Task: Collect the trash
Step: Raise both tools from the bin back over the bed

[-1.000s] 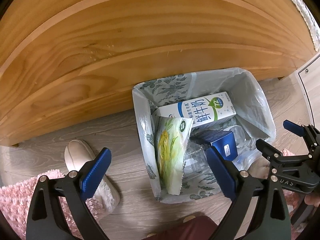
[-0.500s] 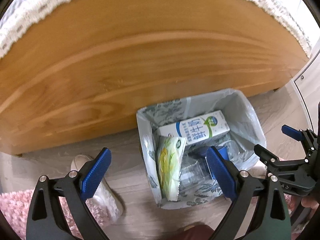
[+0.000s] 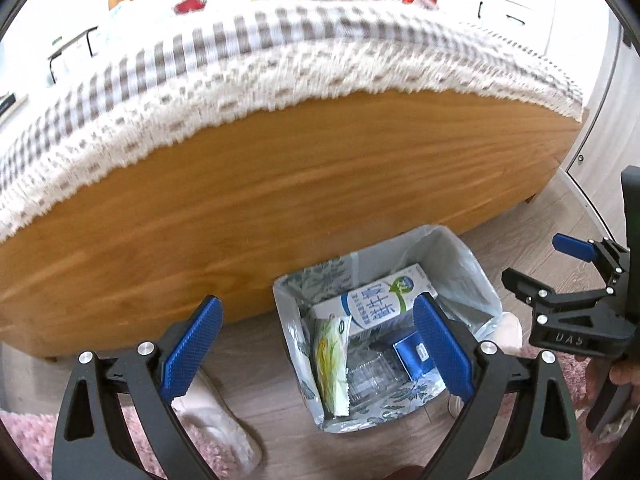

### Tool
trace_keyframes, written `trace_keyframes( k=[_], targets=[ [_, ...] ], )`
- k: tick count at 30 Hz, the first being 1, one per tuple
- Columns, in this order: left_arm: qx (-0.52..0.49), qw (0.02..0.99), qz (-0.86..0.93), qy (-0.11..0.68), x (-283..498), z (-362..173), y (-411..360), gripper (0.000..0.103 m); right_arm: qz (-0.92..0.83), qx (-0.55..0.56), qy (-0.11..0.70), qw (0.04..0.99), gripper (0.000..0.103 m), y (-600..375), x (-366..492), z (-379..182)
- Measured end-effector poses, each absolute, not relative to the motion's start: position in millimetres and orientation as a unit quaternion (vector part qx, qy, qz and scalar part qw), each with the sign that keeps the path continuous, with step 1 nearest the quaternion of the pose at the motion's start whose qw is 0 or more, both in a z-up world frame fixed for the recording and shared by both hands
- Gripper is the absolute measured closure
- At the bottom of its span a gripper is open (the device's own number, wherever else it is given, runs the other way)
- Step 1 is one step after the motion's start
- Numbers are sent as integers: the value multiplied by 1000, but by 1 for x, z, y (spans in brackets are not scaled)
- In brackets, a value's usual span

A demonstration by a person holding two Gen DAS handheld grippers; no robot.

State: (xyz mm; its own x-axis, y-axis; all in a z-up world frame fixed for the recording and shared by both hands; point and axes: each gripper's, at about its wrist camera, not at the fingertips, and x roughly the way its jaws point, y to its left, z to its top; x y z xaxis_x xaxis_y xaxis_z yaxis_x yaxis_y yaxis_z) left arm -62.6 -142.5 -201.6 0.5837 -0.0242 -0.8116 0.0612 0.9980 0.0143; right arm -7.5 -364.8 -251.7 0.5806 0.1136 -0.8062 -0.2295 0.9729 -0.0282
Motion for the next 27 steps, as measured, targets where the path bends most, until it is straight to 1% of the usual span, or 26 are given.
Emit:
trace_keyframes(
  k=[2, 4, 7, 8, 15, 21, 27],
  targets=[
    [22, 895, -25, 445, -65, -194, -142, 10, 95, -63, 434, 894, 10, -366, -10, -243],
    [20, 902, -26, 431, -67, -185, -141, 8, 92, -61, 417, 902, 10, -369, -12, -232],
    [12, 913, -30, 407, -71, -169, -138, 8, 92, -49, 394, 913, 10, -375, -13, -215],
    [9, 916, -30, 399, -71, -163, -136, 8, 92, -43, 385, 917, 8, -378, -13, -209],
    [-17, 925, -33, 378, -63, -137, -123, 8, 85, -10, 333, 939, 8, -399, -13, -167],
    [-19, 934, -38, 355, -49, -111, -116, 8, 78, -29, 282, 956, 8, -407, -4, -130],
    [-23, 944, -45, 325, -33, -86, -105, 8, 79, -38, 250, 964, 8, -415, 10, -104]
  ],
)
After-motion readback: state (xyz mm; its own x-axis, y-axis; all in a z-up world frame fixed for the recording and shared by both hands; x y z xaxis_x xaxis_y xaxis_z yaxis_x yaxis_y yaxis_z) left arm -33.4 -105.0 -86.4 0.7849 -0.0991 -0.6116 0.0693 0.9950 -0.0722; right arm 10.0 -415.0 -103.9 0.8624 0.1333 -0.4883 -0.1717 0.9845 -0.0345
